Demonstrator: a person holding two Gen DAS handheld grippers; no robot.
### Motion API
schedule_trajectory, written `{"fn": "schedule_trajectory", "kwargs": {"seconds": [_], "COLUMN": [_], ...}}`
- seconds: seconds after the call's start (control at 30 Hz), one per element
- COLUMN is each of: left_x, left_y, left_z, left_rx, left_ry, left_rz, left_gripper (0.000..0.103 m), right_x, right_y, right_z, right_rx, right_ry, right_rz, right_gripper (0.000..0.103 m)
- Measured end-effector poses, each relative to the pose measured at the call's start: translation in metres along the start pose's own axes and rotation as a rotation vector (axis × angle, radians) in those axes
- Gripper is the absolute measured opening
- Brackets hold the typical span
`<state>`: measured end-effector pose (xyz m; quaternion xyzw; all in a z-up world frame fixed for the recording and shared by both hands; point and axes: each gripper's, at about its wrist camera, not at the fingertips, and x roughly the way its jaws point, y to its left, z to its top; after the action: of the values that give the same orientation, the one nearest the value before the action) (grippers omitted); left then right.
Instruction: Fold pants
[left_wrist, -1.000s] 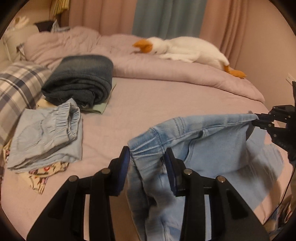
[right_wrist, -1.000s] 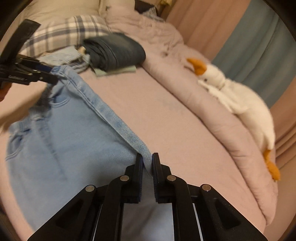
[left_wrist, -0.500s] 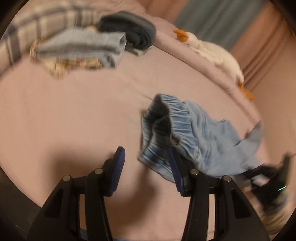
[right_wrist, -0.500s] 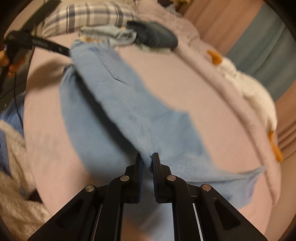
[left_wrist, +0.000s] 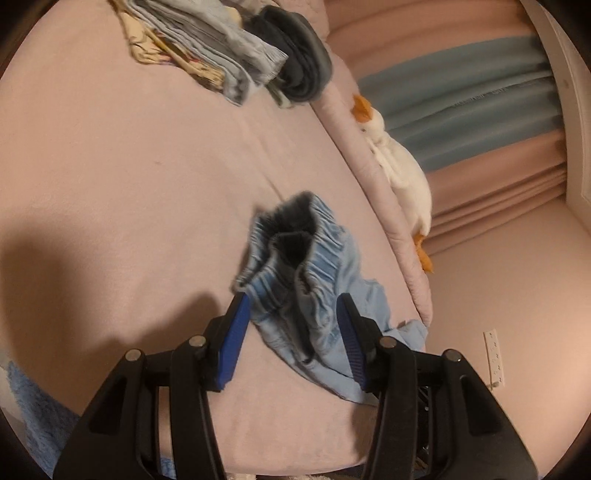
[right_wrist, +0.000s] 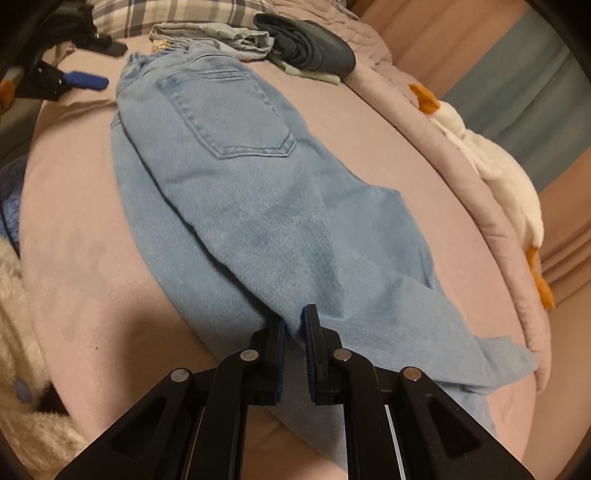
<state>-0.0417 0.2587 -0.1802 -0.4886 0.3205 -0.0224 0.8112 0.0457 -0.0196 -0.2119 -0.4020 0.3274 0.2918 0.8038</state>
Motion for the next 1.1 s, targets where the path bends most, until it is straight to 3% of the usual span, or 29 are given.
{"fn": "schedule_trajectory", "kwargs": {"seconds": [0.2,0.23,0.27,0.33,0.53,0.73,0.77,0.9,1.03,1.1], "left_x": [0.027,0.030,0.030,0.026,0.017,0.024,0.020,-0.007,-0.002,0.022], "left_y": [-0.008,-0.010,-0.012,-0.015,-0.006,-0.004,-0.010,-0.031,-0.055,-0.073], "left_z": [0.004,0.005,0.006,0.007,0.001,0.004,0.004,0.005,-0.001,-0.013], "left_rx": [0.015,0.013,0.017,0.028,0.075,0.120,0.147,0.283,0.367,0.421], "left_ry": [0.035,0.033,0.023,0.006,0.020,0.031,0.026,-0.069,-0.050,0.012], "left_rz": [0.001,0.007,0.022,0.052,0.144,0.226,0.255,0.378,0.322,0.280], "left_gripper": [0.045,0.030,0.022,0.019,0.020,0.033,0.038,0.039,0.039,0.039], "right_x": [-0.002,-0.002,-0.003,-0.007,-0.036,-0.015,-0.013,-0.026,-0.052,-0.045], "right_y": [0.009,0.010,0.011,0.009,0.017,0.039,0.041,0.026,-0.014,-0.028], "right_z": [0.001,0.001,0.000,0.001,0.001,-0.008,-0.008,-0.005,-0.010,-0.014], "right_rx": [0.001,0.000,0.001,0.013,-0.041,-0.102,-0.094,-0.047,0.168,0.274], "right_ry": [0.006,0.005,0.003,-0.009,-0.071,-0.001,0.000,-0.005,-0.085,-0.100], "right_rz": [-0.017,-0.020,-0.022,-0.026,-0.044,-0.016,-0.021,0.028,0.225,0.247], "right_gripper": [0.010,0.010,0.010,0.010,0.010,0.010,0.010,0.012,0.015,0.028]}}
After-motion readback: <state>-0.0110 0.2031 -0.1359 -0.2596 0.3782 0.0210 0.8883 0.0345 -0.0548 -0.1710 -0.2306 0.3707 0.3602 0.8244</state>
